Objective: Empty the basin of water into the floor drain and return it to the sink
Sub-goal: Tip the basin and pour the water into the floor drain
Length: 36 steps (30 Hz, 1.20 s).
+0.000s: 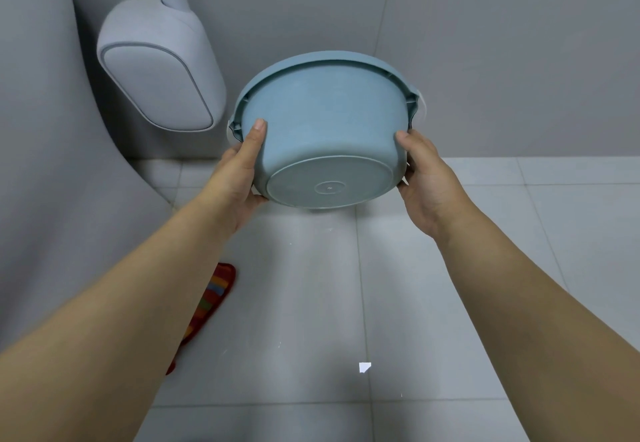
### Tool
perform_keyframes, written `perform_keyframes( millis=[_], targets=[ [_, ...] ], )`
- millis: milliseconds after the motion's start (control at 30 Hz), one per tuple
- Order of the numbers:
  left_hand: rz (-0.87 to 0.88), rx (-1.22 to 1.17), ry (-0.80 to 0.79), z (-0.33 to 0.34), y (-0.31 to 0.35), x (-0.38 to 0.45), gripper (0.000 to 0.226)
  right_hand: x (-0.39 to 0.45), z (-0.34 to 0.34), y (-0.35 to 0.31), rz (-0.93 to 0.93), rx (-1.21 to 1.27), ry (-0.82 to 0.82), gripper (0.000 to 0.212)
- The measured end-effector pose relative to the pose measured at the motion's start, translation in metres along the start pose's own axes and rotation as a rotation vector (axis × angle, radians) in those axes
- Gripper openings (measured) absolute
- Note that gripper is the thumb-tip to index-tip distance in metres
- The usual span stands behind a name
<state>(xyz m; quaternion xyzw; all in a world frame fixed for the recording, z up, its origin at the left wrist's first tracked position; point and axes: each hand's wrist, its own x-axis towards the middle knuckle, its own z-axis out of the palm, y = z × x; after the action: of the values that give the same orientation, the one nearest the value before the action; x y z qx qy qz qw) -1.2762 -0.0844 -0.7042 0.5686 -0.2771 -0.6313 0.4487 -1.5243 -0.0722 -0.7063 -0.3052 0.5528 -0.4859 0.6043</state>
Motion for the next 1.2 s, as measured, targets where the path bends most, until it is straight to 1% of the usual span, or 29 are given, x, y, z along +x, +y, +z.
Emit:
perform_keyframes(
  millis=[133,233,300,400,500,600,767,867,900,1067,1200],
  targets=[
    [0.002,-0.015,-0.005,0.001,0.001,0.001,0.056,-0.002,0.003,-0.003,-0.024,-0.003,-0.002,0.06],
    [0.005,-0.013,0.001,0.002,0.002,0.001,0.051,-0.003,0.005,-0.005,-0.028,-0.024,-0.003,0.056],
    [0.0,-0.016,0.008,0.003,0.001,0.001,0.05,-0.003,0.006,-0.006,-0.032,-0.051,-0.004,0.049],
    [-0.011,-0.031,0.023,0.003,-0.002,0.001,0.053,-0.002,0.006,-0.007,-0.048,-0.089,-0.014,0.038],
    [-0.023,-0.041,0.022,0.004,-0.004,0.001,0.056,-0.001,0.007,-0.01,-0.069,-0.115,-0.026,0.038],
    [-0.032,-0.037,0.018,0.005,-0.002,0.002,0.058,-0.001,0.008,-0.014,-0.073,-0.127,-0.007,0.032],
    [-0.041,-0.026,0.023,0.006,0.004,0.004,0.061,-0.001,0.01,-0.018,-0.074,-0.136,0.012,0.042],
    [-0.045,-0.025,0.026,0.008,0.007,0.003,0.059,-0.001,0.011,-0.019,-0.07,-0.112,0.038,0.056],
    [-0.044,-0.023,0.029,0.009,0.008,0.002,0.059,-0.001,0.011,-0.02,-0.07,-0.109,0.041,0.057],
    [-0.051,-0.024,0.039,0.01,0.011,0.001,0.059,-0.001,0.013,-0.023,-0.074,-0.102,0.052,0.054],
    [-0.068,-0.037,0.041,0.01,0.015,0.001,0.065,-0.001,0.015,-0.024,-0.088,-0.097,0.046,0.054]
  ],
)
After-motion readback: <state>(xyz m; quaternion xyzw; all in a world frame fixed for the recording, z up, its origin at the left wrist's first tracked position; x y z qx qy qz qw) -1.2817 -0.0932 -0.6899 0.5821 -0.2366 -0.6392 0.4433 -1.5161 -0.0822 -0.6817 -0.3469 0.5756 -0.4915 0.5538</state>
